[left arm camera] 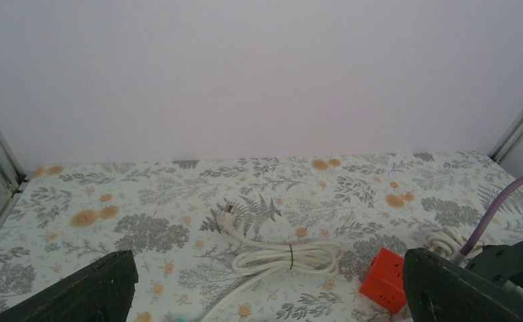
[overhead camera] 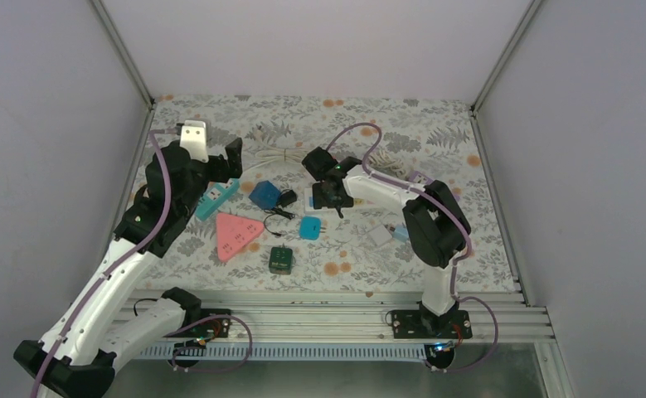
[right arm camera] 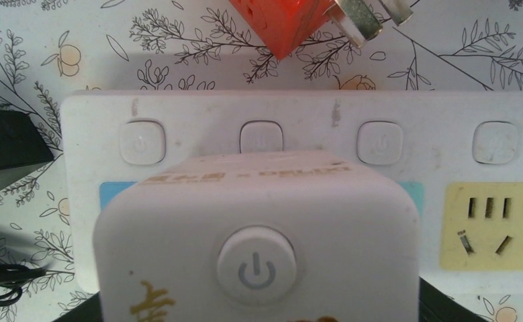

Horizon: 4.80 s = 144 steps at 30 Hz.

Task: Insert the plug

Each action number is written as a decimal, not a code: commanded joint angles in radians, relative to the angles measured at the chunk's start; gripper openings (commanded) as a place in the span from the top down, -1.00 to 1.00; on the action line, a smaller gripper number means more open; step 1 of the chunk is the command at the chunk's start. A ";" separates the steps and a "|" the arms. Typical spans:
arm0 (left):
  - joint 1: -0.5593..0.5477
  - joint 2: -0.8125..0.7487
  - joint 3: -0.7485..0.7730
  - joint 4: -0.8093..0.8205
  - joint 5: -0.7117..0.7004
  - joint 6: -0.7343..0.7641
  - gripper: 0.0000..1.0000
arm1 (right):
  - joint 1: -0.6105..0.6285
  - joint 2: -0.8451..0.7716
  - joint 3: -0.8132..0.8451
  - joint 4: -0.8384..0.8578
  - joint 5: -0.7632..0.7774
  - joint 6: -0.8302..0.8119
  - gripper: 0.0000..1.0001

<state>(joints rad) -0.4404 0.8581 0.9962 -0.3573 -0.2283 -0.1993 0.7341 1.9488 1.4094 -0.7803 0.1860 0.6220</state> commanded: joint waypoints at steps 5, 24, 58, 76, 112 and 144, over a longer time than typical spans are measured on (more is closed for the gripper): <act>0.003 0.025 -0.002 0.007 -0.022 -0.012 -0.96 | -0.006 0.139 -0.155 0.025 0.060 0.015 0.21; 0.003 0.015 -0.011 0.045 -0.076 -0.058 -0.96 | -0.010 -0.239 -0.075 0.165 0.081 -0.025 -0.93; 0.143 0.582 -0.288 0.367 0.493 -0.274 -0.90 | -0.025 -0.747 -0.579 0.680 -0.262 -0.147 -0.91; 0.181 0.690 -0.300 0.442 0.648 -0.362 -0.67 | -0.027 -0.643 -0.558 0.775 -0.268 -0.168 -0.87; -0.035 0.755 -0.127 0.137 0.143 -0.114 -0.52 | -0.028 -0.608 -0.570 0.765 -0.255 -0.129 -0.87; -0.087 0.391 -0.163 0.966 0.686 0.136 -0.25 | -0.323 -0.605 -0.395 1.070 -0.878 0.423 -1.00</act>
<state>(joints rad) -0.5220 1.2621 0.8448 0.3740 0.3164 -0.0990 0.4099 1.3186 0.9806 0.1253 -0.5674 0.8288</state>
